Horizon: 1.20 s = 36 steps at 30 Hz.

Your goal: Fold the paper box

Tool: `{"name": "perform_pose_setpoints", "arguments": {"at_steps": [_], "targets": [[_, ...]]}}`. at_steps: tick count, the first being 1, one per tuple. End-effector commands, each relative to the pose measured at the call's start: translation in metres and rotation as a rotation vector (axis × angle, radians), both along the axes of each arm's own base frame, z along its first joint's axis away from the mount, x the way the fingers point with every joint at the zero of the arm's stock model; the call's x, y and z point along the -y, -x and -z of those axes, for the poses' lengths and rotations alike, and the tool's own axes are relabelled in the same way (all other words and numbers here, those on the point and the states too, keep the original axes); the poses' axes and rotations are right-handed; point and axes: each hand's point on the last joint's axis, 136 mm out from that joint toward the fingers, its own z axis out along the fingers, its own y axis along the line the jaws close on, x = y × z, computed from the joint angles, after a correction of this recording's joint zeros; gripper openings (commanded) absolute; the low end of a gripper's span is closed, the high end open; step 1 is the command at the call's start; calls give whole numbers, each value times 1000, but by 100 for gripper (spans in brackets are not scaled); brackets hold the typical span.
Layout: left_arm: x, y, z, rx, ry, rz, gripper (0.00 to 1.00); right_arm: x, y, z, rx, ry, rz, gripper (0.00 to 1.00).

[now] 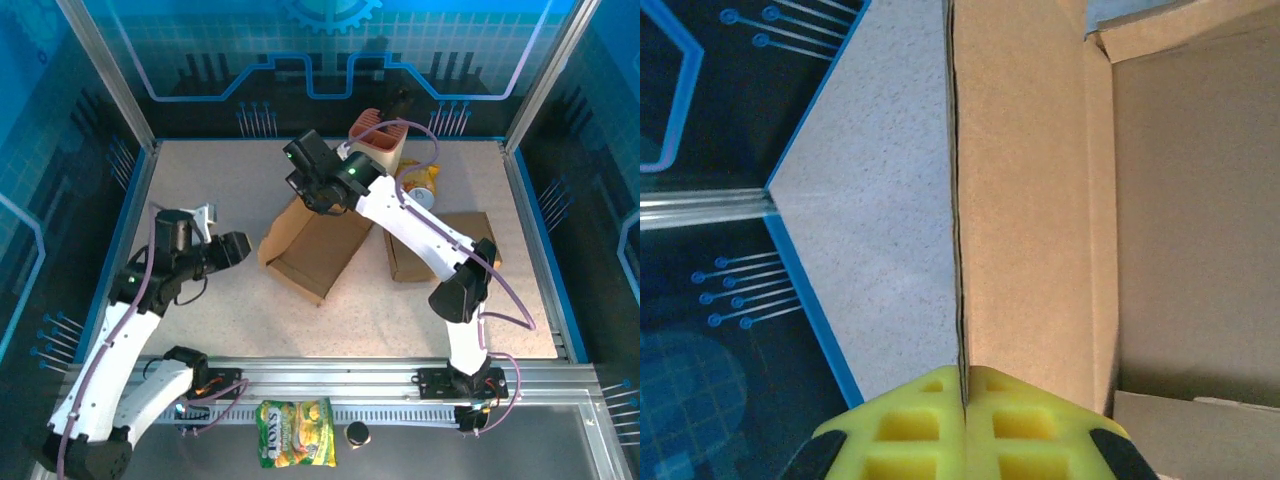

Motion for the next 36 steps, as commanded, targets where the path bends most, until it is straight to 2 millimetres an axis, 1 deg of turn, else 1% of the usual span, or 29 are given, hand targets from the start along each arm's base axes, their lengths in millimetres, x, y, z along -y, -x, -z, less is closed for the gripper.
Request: {"name": "perform_pose_setpoints", "arguments": {"at_steps": [1,4,7,9,11,13,14,16,18,19,22,24,26,28,32,36], "targets": [[11,20,15,-12,-15,118,53,19,2,16,-68,54,115,0],[18,25,24,-51,15,135,53,21,3,26,-93,61,139,0],[21,31,39,-199,109,25,55,18,1,32,-99,47,144,0],[21,39,50,-294,144,-81,53,17,1,33,-101,37,147,0],[23,50,54,-333,146,-149,51,17,1,32,-102,36,148,0],[27,58,53,-322,150,-176,51,17,1,32,-103,35,148,0],[30,63,55,-326,154,-180,52,17,1,32,-106,36,148,0],[42,70,65,-366,177,-164,56,18,0,32,-108,34,150,0],[56,72,85,-407,199,-164,58,17,0,32,-109,32,148,0],[60,70,93,-407,211,-178,59,17,0,33,-111,34,148,0],[68,46,110,-359,287,-277,59,17,1,34,-118,35,141,0],[67,29,113,-293,334,-342,59,18,1,36,-128,34,136,0],[62,16,112,-216,358,-383,59,18,2,39,-138,31,133,0],[56,9,114,-170,360,-420,60,20,3,41,-146,28,133,0],[60,3,128,-144,441,-440,58,25,3,43,-160,30,136,0],[60,-5,126,-80,462,-429,58,29,2,47,-169,30,137,0]]}}
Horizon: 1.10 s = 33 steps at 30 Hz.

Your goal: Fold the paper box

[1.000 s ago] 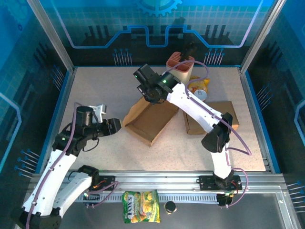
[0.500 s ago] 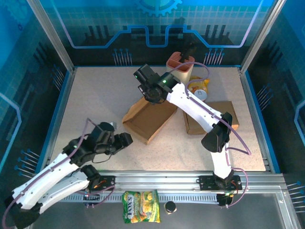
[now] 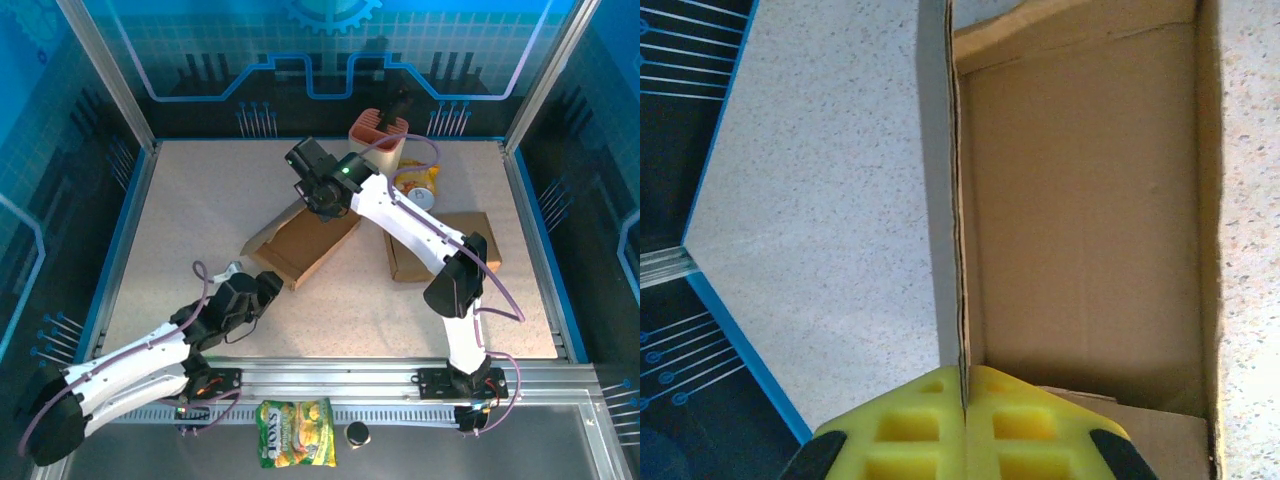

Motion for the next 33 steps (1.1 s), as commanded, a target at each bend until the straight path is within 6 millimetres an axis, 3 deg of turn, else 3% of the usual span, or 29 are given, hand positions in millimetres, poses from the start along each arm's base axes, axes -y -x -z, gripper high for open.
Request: {"name": "perform_pose_setpoints", "arguments": {"at_steps": [1,11,19,22,27,30,33], "targets": [[2,-18,-21,124,69,-53,58,9,3,0,-25,-3,21,0],[-11,-34,-12,104,89,-31,59,10,12,7,-80,40,14,0],[-1,-45,-8,82,70,5,58,10,14,6,-83,39,16,0],[-4,-44,3,37,42,-2,55,10,15,5,-81,40,16,0],[-8,-35,21,-31,-22,21,41,10,15,2,-73,45,0,0],[-11,-30,33,-69,-59,36,28,8,16,3,-74,46,-21,0],[-11,-28,41,-100,-76,57,16,3,15,4,-58,47,-71,9]]}}
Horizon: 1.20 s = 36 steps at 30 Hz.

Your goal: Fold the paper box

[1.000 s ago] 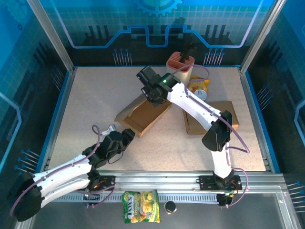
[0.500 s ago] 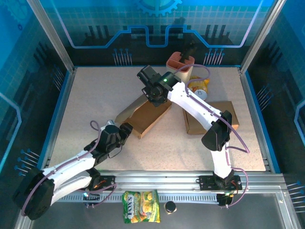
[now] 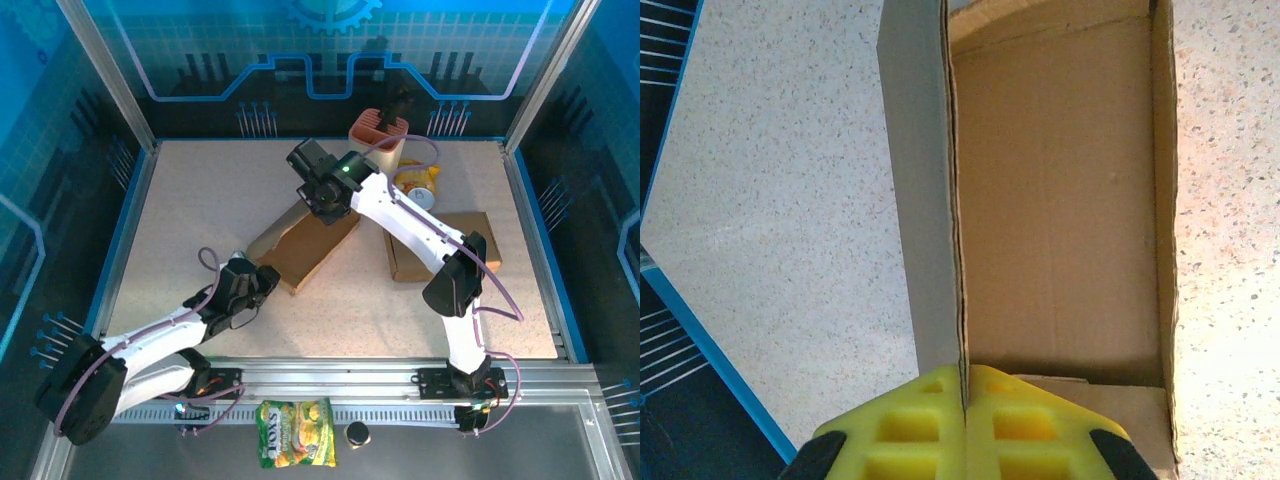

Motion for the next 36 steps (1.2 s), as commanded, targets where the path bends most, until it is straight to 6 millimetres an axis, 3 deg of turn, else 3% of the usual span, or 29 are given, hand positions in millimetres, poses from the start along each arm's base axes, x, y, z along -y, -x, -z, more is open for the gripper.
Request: {"name": "perform_pose_setpoints", "arguments": {"at_steps": [1,3,7,11,15,17,20,23,27,30,36], "targets": [[-6,8,19,-82,-74,42,12,-2,2,-1,6,17,-58,13],[-5,8,20,-97,-97,73,1,-6,-3,-5,46,8,-107,21],[-7,12,16,-142,-160,134,0,3,-16,-25,164,56,-221,38],[-17,22,11,-213,-219,186,0,37,-23,-58,340,212,-388,62],[-29,33,1,-263,-272,259,0,76,-13,-73,476,327,-575,69],[-32,38,-3,-277,-268,313,0,107,-1,-66,471,389,-625,70],[-32,42,0,-314,-235,400,0,138,19,-47,444,427,-716,69],[-29,40,1,-344,-182,474,0,147,35,-19,388,405,-810,62],[-32,28,-1,-346,-127,486,0,142,48,22,298,346,-864,50],[-38,15,-6,-335,-132,499,0,138,49,53,232,316,-875,50],[-43,2,-6,-353,-166,571,0,121,29,97,188,192,-891,41]]}}
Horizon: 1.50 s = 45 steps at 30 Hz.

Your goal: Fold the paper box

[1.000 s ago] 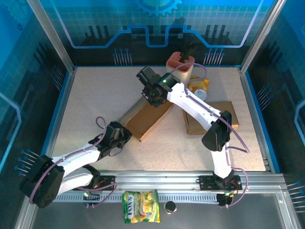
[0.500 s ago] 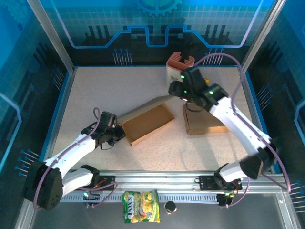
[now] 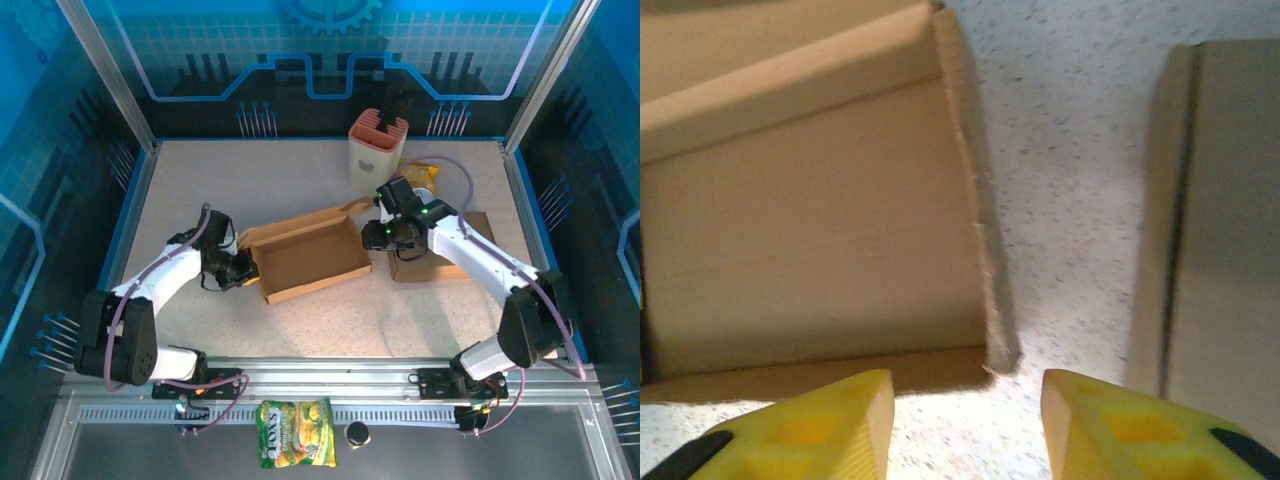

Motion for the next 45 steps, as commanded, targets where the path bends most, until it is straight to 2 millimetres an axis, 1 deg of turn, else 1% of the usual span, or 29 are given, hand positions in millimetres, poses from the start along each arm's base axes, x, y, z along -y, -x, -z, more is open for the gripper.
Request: {"name": "perform_pose_setpoints", "arguments": {"at_steps": [1,5,7,12,14,17,22,27,33,35,39,40,42,43,44,45], "targets": [[0,2,-3,-20,23,81,0,-9,-17,12,-10,-116,-6,40],[-3,-3,-1,-25,14,100,0,-6,-26,32,-50,-243,33,39],[-5,-5,0,-21,10,104,0,-7,-28,38,-59,-279,29,38],[-5,-10,0,-20,8,120,0,-18,-33,47,-91,-381,1,40],[-5,-12,1,-21,6,122,0,-16,-32,56,-123,-382,10,38],[-6,-14,1,-18,4,123,0,-11,-29,66,-160,-376,24,34],[-6,-15,3,-22,2,123,0,-6,-24,72,-176,-362,31,28],[-6,-15,4,-23,4,122,0,-7,-23,81,-200,-359,33,24],[-6,-17,4,-17,2,115,0,-5,-20,95,-231,-296,33,17],[-6,-17,4,-14,5,111,0,-2,-17,100,-244,-246,32,13],[-4,-19,3,-2,21,100,0,2,-14,103,-245,-146,32,6],[-2,-20,1,4,31,94,5,2,-14,102,-240,-116,32,5],[-1,-24,-6,34,47,71,21,4,-11,101,-239,-58,38,0],[-2,-26,-12,54,60,50,31,5,-10,101,-240,-25,44,0],[-3,-29,-18,76,78,24,38,6,-9,99,-239,-2,51,0],[-6,-31,-23,98,93,-3,40,6,-7,98,-238,13,53,0]]}}
